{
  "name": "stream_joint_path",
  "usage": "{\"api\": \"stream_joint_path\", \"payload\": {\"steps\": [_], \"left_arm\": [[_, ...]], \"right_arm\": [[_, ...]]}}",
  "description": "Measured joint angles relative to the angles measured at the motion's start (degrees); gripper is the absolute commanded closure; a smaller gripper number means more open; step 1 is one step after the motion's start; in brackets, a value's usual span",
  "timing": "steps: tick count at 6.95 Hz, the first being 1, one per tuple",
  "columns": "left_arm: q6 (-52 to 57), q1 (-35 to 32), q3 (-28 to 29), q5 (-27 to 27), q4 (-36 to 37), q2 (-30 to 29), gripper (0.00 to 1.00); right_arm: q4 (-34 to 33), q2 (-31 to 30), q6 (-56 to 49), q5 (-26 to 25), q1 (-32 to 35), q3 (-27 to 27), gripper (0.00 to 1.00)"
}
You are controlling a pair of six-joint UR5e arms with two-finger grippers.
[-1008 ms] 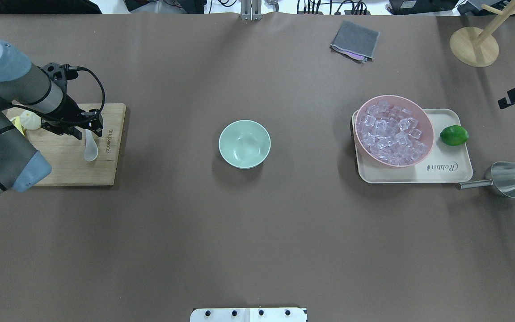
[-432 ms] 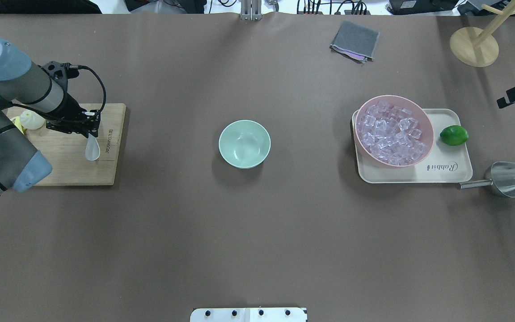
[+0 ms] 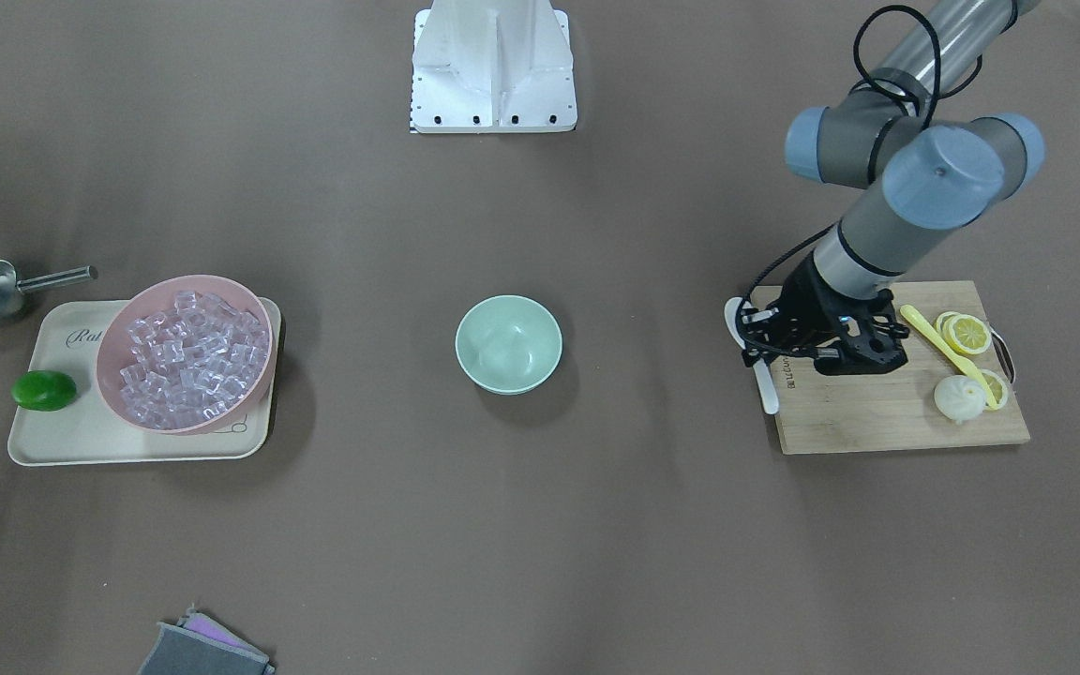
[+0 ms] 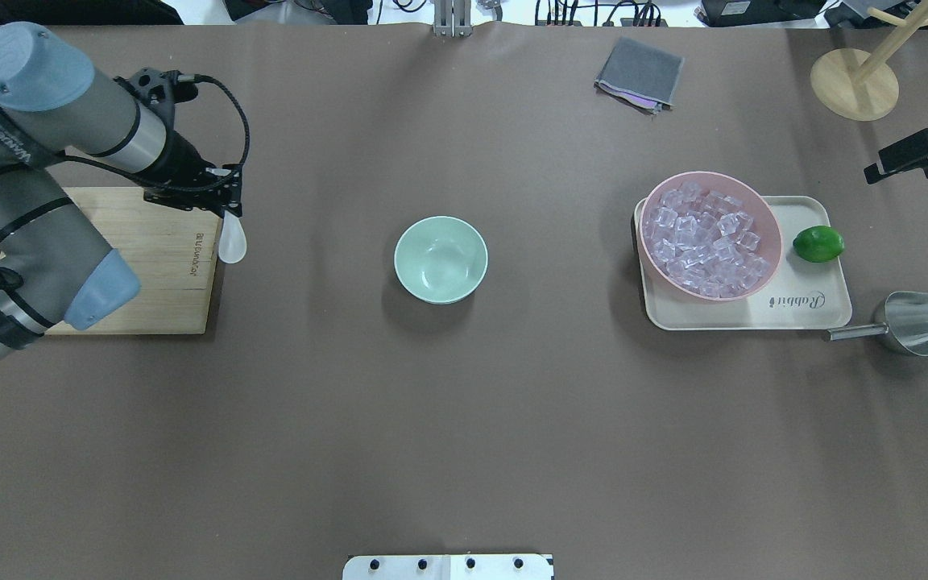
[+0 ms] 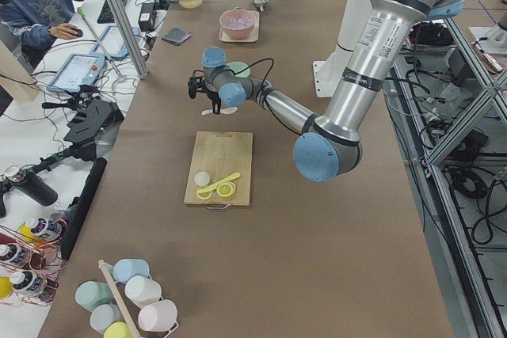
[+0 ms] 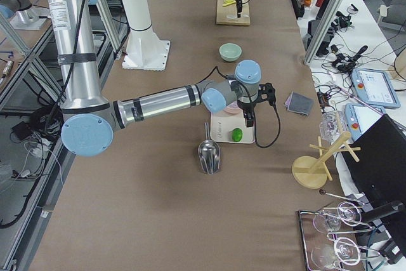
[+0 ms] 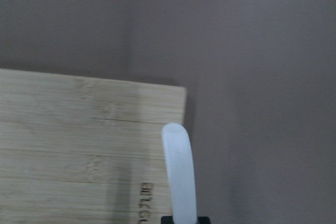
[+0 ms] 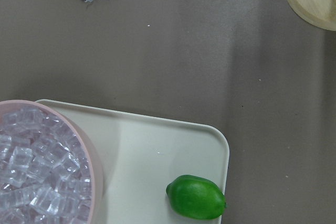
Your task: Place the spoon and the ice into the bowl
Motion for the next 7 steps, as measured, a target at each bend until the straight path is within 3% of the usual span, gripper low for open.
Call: {"api": "stream_joint_path", "payload": {"steps": [3, 7], "left_arm": [[-8.99, 10.83, 0.01, 8.98, -0.11, -9.98, 1.0], [-9.88, 13.63, 6.87, 12.8, -2.2, -16.92, 1.0]], "right_arm": [[0.03, 1.14, 3.45, -2.19, -4.86, 2.41, 0.01], [0.03, 4.2, 7.81, -4.74, -10.18, 3.31, 0.02]]}}
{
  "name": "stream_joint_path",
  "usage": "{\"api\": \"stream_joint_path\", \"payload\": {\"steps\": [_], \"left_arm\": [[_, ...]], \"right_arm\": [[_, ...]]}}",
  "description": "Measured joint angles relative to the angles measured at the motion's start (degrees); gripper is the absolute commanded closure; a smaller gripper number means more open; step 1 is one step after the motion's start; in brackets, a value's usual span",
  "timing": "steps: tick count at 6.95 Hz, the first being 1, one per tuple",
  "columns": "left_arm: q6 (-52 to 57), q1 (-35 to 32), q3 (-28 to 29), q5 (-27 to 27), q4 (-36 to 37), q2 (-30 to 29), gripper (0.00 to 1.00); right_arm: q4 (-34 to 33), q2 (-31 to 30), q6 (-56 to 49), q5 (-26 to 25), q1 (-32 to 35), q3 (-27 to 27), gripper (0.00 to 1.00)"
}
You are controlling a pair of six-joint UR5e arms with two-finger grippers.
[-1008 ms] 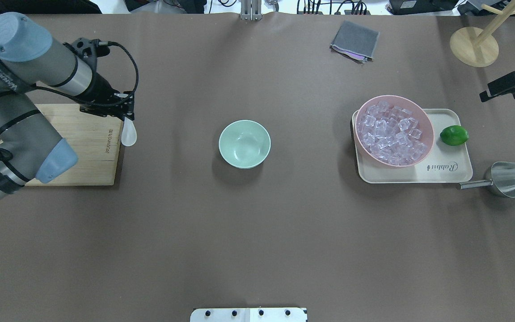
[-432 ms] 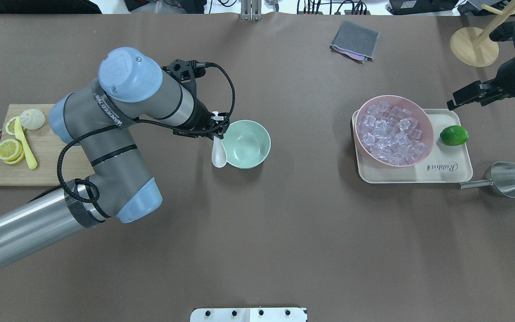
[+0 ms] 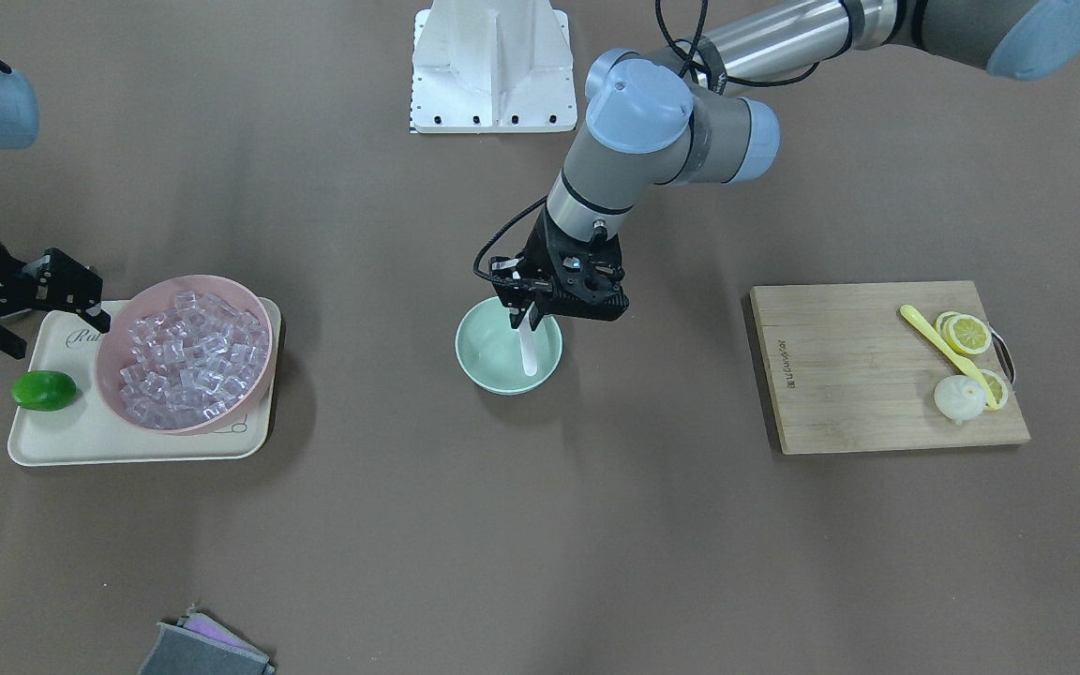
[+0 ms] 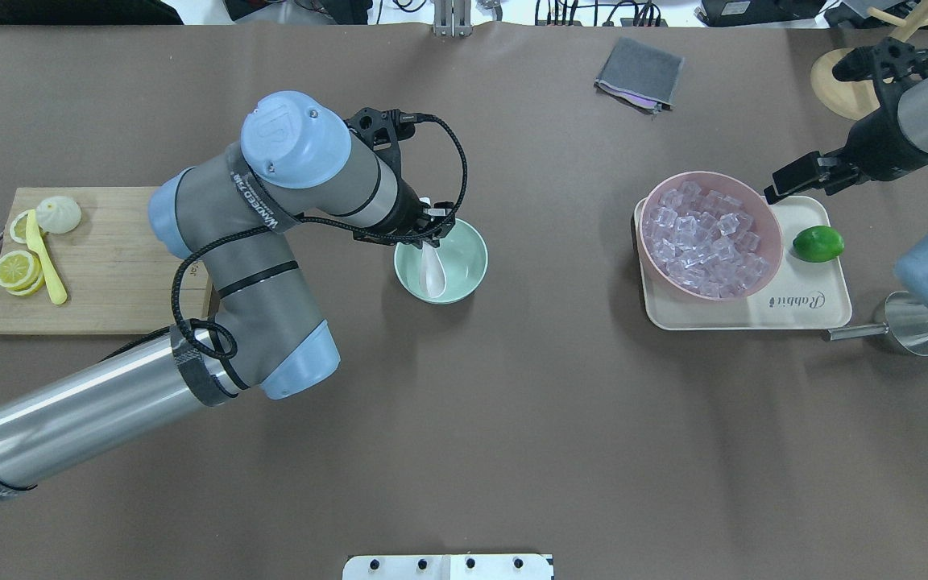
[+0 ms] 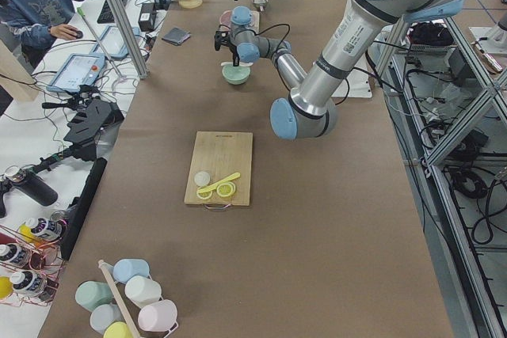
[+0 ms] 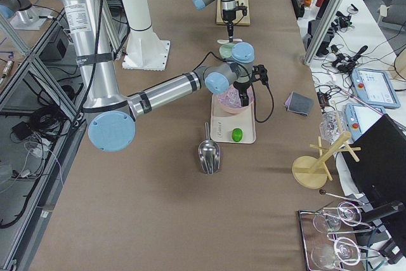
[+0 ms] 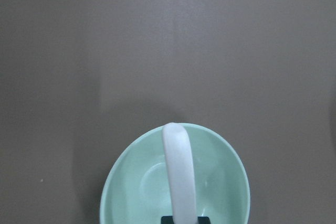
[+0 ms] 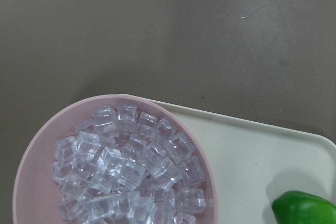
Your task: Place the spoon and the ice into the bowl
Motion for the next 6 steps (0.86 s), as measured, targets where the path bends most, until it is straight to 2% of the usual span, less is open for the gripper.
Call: {"api": "stream_joint_path", "payload": {"steps": [1, 2, 3, 4, 6], "left_arm": [[0.16, 0.0, 1.84, 0.88, -1.82, -0.7, 1.0], [0.25, -0.06, 3.24, 1.89, -3.54, -0.92, 0.81], [0.29, -0.16, 3.98, 2.43, -4.47, -0.95, 0.48], [0.31, -0.31, 4.27, 2.64, -4.84, -0.96, 0.05], [0.42, -0.9, 4.36, 2.72, -5.07, -0.92, 0.02]], "right_arm": [[0.0, 0.41, 0.59, -0.63, -0.85, -0.02, 0.02], [0.0, 0.57, 0.89, -0.91, -1.51, -0.05, 0.02], [0.0, 0.61, 1.1, -1.02, -2.12, -0.08, 0.02], [0.0, 0.65, 1.41, -1.08, -2.62, -0.05, 0.02], [0.0, 0.8, 2.06, -1.81, -3.87, -0.07, 0.05]]}}
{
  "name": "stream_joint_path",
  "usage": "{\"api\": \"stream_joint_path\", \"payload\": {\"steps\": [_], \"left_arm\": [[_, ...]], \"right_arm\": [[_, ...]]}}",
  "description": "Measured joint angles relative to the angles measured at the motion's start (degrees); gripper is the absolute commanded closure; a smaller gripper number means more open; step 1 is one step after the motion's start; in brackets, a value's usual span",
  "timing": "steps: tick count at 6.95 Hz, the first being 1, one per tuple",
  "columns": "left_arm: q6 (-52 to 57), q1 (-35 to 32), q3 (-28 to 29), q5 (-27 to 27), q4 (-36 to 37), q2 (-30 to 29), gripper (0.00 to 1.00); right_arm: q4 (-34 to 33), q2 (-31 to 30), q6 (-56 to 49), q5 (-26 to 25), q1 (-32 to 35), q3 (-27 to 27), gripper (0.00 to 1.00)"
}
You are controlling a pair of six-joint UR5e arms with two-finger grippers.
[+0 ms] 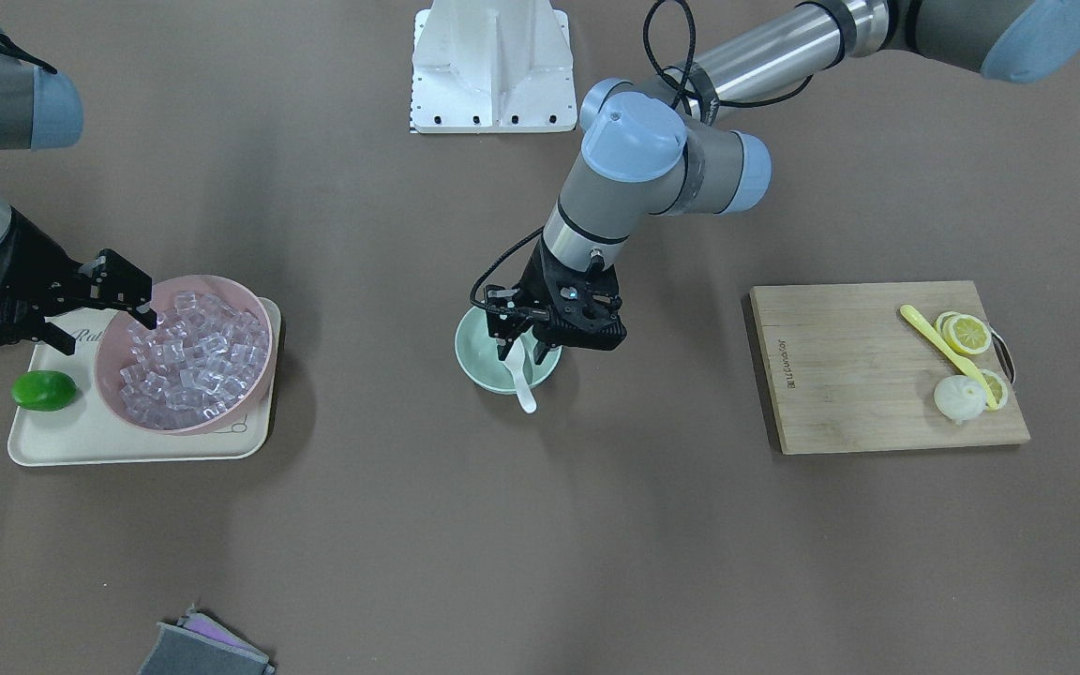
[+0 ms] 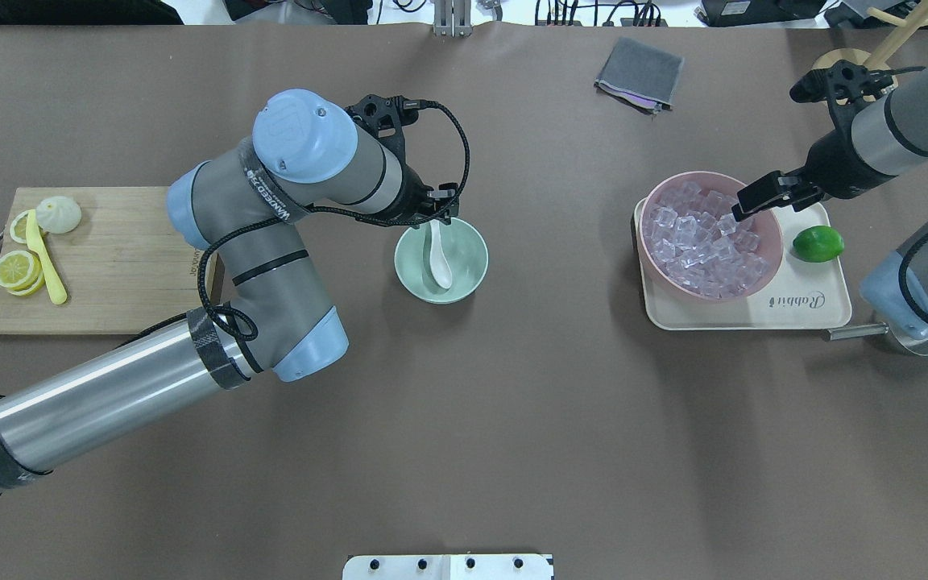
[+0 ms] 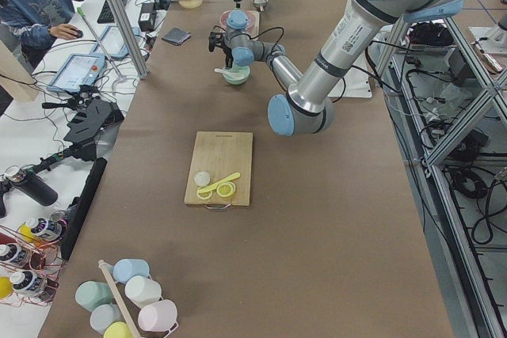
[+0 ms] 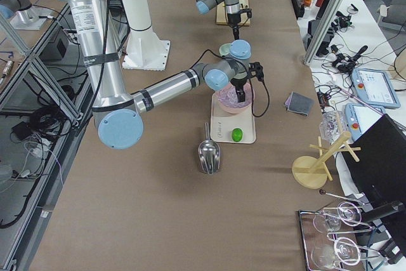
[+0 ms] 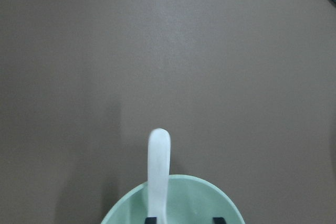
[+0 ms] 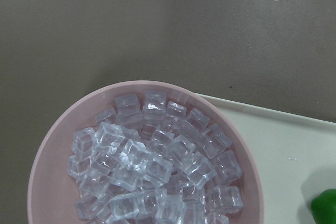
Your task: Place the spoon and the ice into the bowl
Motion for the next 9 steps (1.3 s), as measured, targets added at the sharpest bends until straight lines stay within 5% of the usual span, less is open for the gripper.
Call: {"api": "stream_joint_path", "payload": {"steps": [3, 7, 9], "left_arm": [[0.07, -1.35, -0.05, -0.07, -0.28, 0.41, 0.02], [-0.1, -1.39, -0.57, -0.08, -0.39, 1.3, 0.02], [-0.11, -1.38, -0.65, -0.08, -0.45, 1.43, 0.02]], "right_arm": [[0.0, 0.03, 2.61, -1.07, -2.72, -0.07, 0.31], [-0.12, 0.02, 5.65, -3.09, -5.42, -1.76, 0.49], [-0.09, 0.25, 7.18, -3.22, -6.04, -2.33, 0.5]]}}
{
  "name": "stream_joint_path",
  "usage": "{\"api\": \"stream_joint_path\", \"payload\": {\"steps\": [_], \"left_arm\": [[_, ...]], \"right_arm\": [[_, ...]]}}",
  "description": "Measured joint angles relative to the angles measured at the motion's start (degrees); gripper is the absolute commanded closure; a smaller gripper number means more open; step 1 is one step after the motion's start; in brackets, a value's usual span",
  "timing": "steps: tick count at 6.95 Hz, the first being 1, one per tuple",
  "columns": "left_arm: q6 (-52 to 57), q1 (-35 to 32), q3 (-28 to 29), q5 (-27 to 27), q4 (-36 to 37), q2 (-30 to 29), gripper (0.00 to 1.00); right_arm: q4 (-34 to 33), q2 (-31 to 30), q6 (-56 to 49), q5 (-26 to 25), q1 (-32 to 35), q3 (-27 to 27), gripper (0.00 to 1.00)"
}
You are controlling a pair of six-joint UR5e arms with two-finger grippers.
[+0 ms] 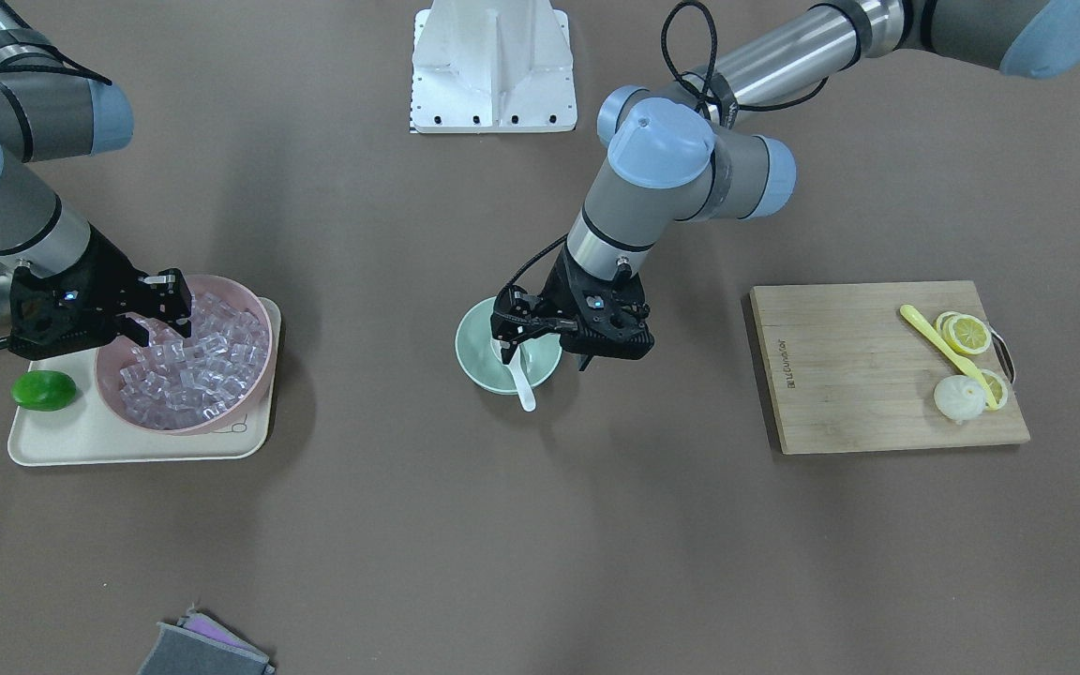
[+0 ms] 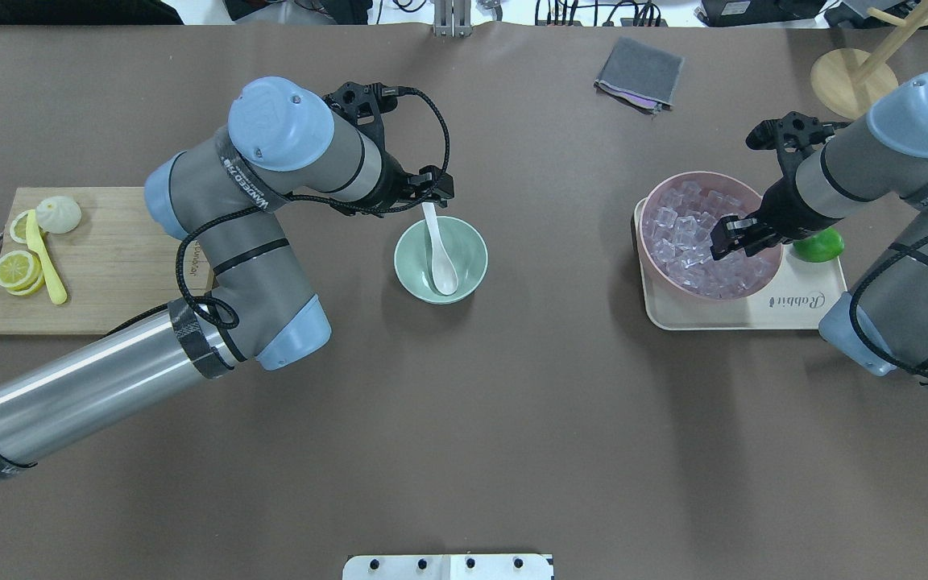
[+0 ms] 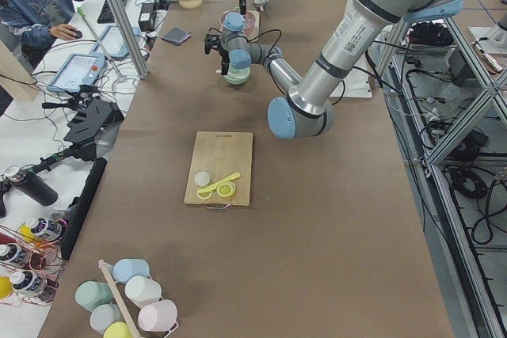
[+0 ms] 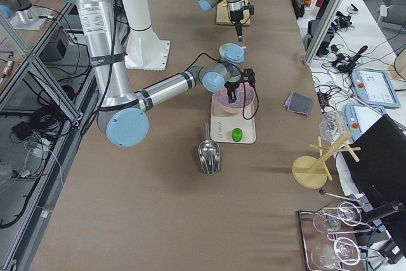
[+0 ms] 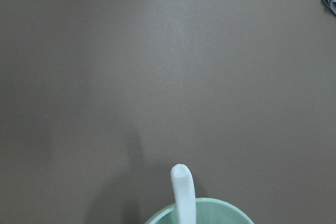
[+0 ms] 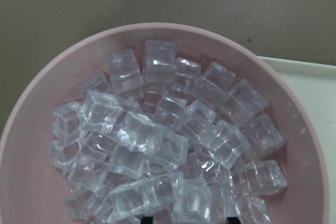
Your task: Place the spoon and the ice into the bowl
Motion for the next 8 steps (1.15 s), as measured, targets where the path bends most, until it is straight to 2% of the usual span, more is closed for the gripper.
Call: {"api": "stream_joint_path", "payload": {"steps": [4, 7, 8], "left_arm": [[0.0, 0.0, -0.01, 0.0, -0.01, 0.03, 0.02], [0.0, 0.01, -0.02, 0.0, -0.01, 0.03, 0.02], [0.0, 0.0, -0.02, 0.0, -0.01, 0.03, 0.02]], "right_arm": [[0.01, 0.07, 0.22, 0.05, -0.16, -0.98, 0.5], [0.01, 0.21, 0.22, 0.03, -0.23, -1.35, 0.56], [0.01, 0.28, 0.22, 0.01, -0.25, -1.39, 0.62]]}}
